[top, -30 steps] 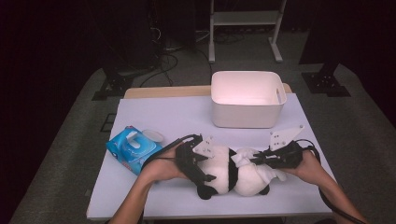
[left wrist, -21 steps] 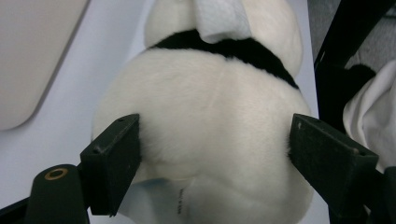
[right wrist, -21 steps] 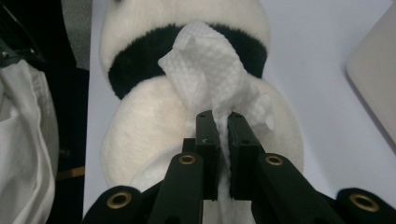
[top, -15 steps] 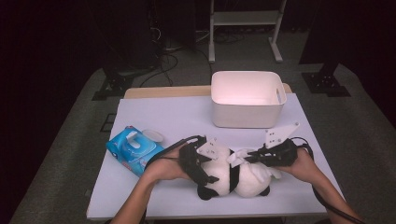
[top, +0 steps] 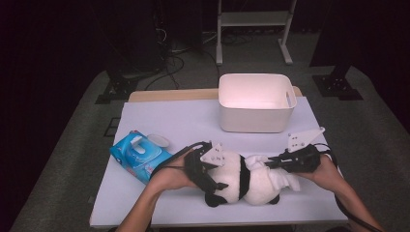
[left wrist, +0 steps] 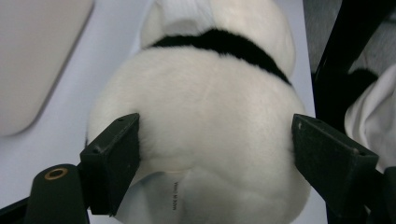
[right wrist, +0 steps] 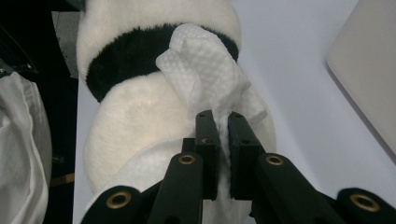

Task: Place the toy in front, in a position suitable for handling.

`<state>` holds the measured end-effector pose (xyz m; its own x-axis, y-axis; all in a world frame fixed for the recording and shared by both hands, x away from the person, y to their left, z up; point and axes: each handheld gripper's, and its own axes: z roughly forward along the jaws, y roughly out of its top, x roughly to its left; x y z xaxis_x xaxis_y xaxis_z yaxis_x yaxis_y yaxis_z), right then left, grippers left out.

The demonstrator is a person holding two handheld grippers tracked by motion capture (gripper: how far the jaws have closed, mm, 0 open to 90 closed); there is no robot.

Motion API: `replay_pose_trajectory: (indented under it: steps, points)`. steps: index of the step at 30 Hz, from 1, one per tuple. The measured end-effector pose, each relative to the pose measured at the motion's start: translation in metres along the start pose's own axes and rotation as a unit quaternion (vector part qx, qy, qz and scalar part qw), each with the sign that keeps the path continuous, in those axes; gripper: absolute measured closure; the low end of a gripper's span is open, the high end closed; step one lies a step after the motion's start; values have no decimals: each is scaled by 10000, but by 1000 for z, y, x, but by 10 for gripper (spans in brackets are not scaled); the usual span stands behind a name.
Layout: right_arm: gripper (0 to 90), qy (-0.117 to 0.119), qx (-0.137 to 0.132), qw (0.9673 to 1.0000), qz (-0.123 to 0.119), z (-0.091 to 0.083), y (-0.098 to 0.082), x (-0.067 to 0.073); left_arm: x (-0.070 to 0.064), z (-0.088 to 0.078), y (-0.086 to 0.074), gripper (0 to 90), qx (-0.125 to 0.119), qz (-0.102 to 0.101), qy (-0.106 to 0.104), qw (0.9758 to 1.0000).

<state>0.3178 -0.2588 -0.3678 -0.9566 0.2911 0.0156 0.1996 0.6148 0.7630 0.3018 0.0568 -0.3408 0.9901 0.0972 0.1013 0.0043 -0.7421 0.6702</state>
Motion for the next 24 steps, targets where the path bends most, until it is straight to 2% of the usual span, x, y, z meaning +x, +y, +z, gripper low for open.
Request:
replay_pose_trajectory:
  steps: [2, 5, 8, 14, 18, 21, 24]
  points:
    - [840, 17, -7, 10000, 34, 0, -2, 0, 4, -1, 2, 176, -56, -96, 27, 9999]
    - [840, 33, -12, 10000, 13, 0, -3, 0, 8, 3, 3, 177, 79, -125, 23, 9999]
    - [840, 14, -20, 10000, -25, 2, 0, 0, 5, 7, 0, 183, 151, -70, -82, 9998]
    - [840, 35, 24, 9998, -219, 13, 17, -1, -2, 8, -4, 187, 256, -26, -111, 9996]
    - [840, 101, 48, 9993, -358, 26, 32, -1, -7, 9, -5, 187, 455, 43, 82, 9989]
    - [840, 187, 111, 9992, -335, 32, 39, -6, -6, 9, -10, 187, 388, -95, 82, 9992]
    - [840, 176, 105, 9994, -281, 29, 34, -11, -6, 10, -9, 189, 364, -91, 65, 9993]
